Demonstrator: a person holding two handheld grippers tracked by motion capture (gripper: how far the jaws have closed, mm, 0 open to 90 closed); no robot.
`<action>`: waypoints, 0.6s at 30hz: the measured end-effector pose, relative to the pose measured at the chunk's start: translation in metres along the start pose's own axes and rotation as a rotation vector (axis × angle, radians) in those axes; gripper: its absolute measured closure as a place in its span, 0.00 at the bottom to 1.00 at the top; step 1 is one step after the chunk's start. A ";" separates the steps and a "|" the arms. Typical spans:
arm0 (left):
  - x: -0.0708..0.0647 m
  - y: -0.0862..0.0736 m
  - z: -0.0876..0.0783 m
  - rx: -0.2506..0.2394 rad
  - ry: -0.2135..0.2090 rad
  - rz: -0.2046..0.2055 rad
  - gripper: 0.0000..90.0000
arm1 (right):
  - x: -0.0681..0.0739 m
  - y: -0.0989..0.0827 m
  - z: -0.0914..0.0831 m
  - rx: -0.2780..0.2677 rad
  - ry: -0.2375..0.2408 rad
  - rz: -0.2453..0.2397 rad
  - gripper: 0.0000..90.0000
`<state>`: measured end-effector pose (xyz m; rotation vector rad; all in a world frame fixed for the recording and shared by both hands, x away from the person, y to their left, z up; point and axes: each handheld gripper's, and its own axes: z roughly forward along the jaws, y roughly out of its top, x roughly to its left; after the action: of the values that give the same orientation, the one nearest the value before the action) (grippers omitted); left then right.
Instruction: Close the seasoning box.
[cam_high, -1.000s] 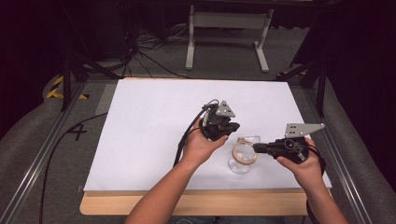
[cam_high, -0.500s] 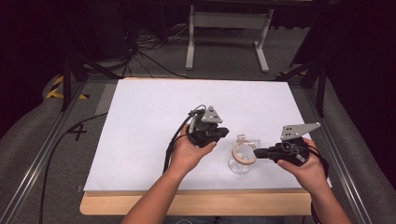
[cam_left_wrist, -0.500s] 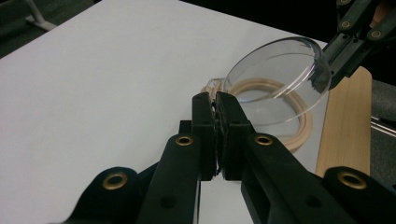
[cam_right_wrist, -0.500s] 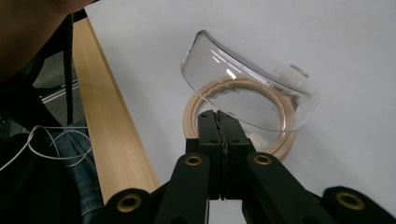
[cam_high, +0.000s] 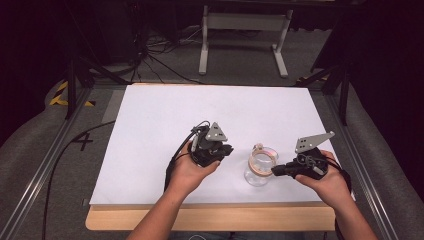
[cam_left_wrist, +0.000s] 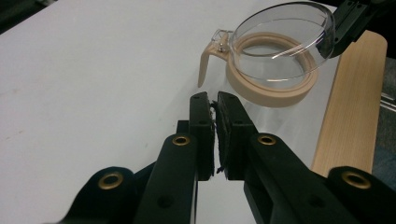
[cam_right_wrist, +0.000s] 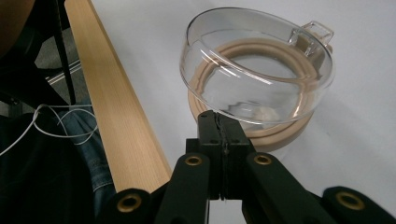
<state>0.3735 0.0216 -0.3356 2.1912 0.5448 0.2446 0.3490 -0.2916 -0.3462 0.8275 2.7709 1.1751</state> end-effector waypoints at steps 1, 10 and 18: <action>0.000 0.000 0.000 0.002 -0.002 0.001 0.95 | 0.000 0.000 0.001 0.008 0.003 0.007 1.00; -0.003 0.000 0.001 0.029 -0.001 0.023 0.94 | -0.001 -0.004 0.001 0.087 0.011 0.013 1.00; 0.011 -0.016 -0.011 -0.009 0.039 -0.080 0.87 | -0.005 0.004 -0.014 -0.007 -0.016 0.002 0.99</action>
<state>0.3744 0.0430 -0.3408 2.1543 0.6507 0.2474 0.3520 -0.3012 -0.3344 0.8356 2.7519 1.1729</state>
